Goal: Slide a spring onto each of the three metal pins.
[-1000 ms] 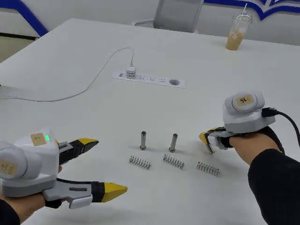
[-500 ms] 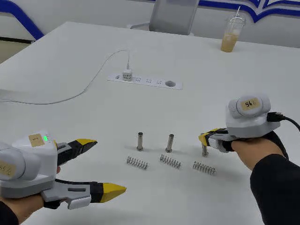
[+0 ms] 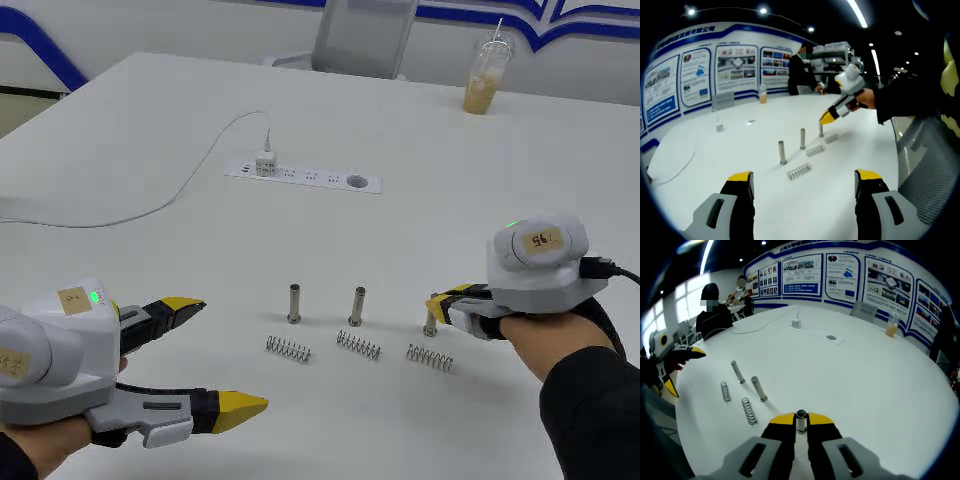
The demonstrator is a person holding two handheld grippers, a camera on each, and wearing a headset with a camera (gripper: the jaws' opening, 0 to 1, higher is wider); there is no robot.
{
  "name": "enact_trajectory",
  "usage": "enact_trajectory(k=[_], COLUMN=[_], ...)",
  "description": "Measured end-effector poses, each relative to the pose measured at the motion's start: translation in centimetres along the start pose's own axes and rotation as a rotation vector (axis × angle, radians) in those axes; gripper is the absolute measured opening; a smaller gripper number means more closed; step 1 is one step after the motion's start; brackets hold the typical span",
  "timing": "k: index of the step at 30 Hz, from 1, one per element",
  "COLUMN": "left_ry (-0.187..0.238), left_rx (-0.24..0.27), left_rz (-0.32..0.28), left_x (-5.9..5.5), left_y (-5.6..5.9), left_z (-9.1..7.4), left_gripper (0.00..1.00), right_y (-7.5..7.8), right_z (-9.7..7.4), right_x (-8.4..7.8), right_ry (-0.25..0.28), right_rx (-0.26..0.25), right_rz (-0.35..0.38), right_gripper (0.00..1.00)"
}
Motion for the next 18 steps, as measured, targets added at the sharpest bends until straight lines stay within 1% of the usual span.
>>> enact_trajectory(k=[5, 18], left_ry=[-0.001, 0.001], left_rx=[-0.002, -0.002], left_rz=[0.001, 0.002], left_x=[0.05, 0.08], left_y=[0.15, 0.13], left_z=[-0.02, -0.03], left_gripper=[0.84, 0.84], right_y=[0.27, 0.11], right_z=[-0.09, -0.16], right_x=[-0.11, 0.04], right_ry=[-0.002, 0.006], right_rx=[0.001, 0.008], right_rz=[0.0, -0.017], right_gripper=[0.09, 0.1])
Point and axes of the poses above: the centre of the closed fingertips' face, and the gripper's own axes: z roughly forward along the fingers, y roughly to its right, x roughly out of its top, the point moved 5 cm from there along -z, roughly backward along the fingers, and after that the axes turned 3 degrees about y, right-handed, at the moved point
